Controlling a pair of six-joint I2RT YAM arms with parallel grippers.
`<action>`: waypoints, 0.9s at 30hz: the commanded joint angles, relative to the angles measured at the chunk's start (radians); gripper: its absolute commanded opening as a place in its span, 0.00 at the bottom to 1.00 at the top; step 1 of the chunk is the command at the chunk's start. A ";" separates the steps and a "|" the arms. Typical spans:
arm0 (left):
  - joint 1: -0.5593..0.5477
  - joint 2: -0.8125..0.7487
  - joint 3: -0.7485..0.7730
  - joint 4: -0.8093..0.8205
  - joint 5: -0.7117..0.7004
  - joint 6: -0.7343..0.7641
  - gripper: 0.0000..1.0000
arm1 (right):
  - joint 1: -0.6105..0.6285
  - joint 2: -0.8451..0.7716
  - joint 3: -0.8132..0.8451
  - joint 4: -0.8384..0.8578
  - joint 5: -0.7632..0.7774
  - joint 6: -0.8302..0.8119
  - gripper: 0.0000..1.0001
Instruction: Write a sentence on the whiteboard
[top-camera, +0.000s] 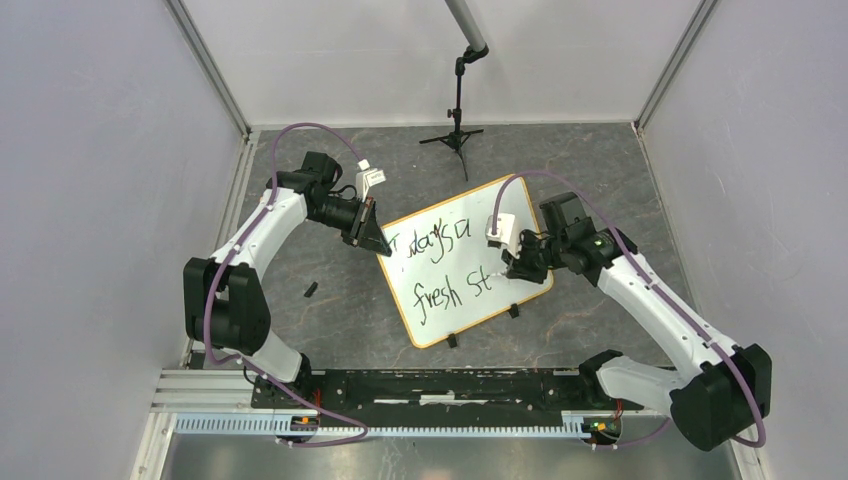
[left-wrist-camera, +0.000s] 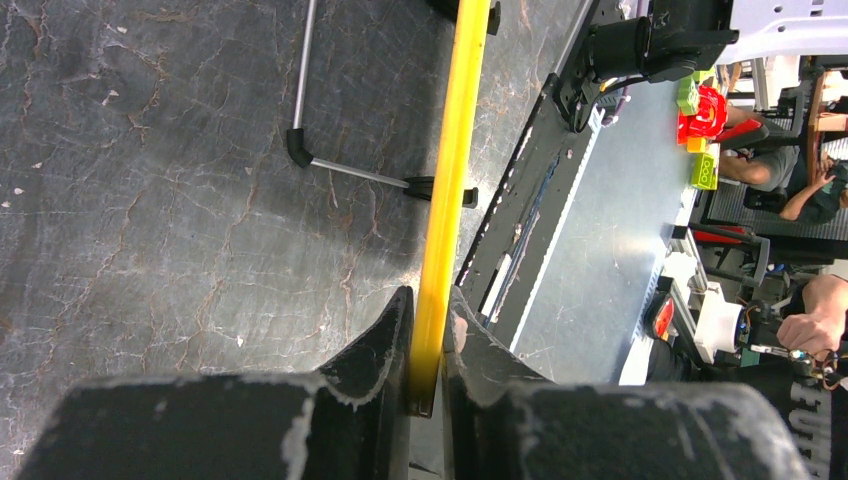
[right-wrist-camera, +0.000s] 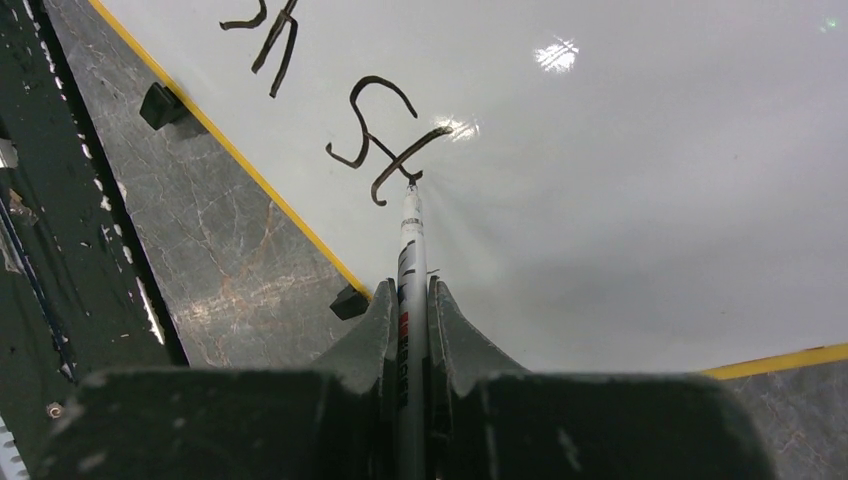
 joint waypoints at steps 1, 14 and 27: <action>-0.009 0.010 -0.004 0.053 -0.125 0.066 0.02 | -0.029 -0.018 0.021 0.005 -0.013 0.000 0.00; -0.009 0.011 -0.010 0.053 -0.119 0.068 0.02 | -0.078 -0.032 -0.010 0.010 -0.026 -0.007 0.00; -0.009 0.009 -0.008 0.053 -0.119 0.065 0.02 | -0.079 0.009 -0.005 0.057 0.011 0.021 0.00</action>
